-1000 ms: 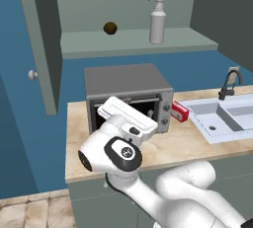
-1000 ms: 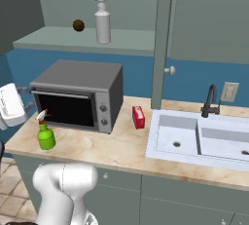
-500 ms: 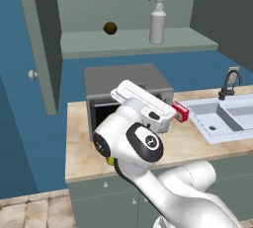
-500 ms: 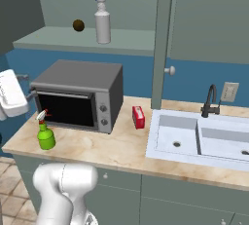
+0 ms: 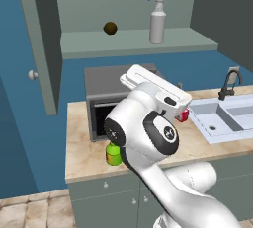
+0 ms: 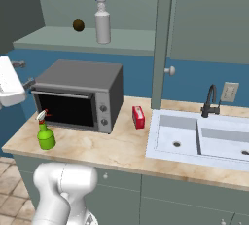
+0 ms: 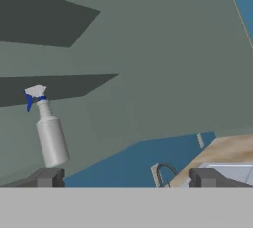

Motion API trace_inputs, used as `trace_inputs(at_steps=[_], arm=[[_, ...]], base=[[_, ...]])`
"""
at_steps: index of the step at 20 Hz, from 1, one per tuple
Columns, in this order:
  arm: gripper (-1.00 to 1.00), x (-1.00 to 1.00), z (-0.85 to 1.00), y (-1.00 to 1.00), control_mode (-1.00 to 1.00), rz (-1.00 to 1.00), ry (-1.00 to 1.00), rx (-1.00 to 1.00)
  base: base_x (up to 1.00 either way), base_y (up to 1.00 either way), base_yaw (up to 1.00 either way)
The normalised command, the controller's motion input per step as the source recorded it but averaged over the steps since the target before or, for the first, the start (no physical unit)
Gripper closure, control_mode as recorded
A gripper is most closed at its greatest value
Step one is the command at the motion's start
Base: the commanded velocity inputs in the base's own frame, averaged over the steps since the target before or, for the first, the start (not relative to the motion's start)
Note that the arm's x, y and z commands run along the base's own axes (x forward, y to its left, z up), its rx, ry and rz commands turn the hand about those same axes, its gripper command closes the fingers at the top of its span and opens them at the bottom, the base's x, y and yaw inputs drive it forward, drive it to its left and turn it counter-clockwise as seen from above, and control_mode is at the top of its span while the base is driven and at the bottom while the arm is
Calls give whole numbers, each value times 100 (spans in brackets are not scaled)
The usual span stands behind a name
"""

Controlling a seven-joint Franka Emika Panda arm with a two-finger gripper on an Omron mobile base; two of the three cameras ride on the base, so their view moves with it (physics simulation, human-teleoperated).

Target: Pick the spray and spray from the cabinet and place them on the counter.

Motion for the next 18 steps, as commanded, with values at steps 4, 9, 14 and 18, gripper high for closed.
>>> trace_inputs(at_steps=[4, 9, 14, 18], arm=[[-100, -20, 49, -19, -100, 3, 0, 1], [-100, -8, 43, -21, -100, 4, 0, 0], [-100, 0, 37, -21, -100, 4, 1, 0], [-100, 0, 25, -24, -100, 5, 2, 0]], base=[[0, 0, 0], [0, 0, 0], [0, 0, 0], [0, 0, 0]])
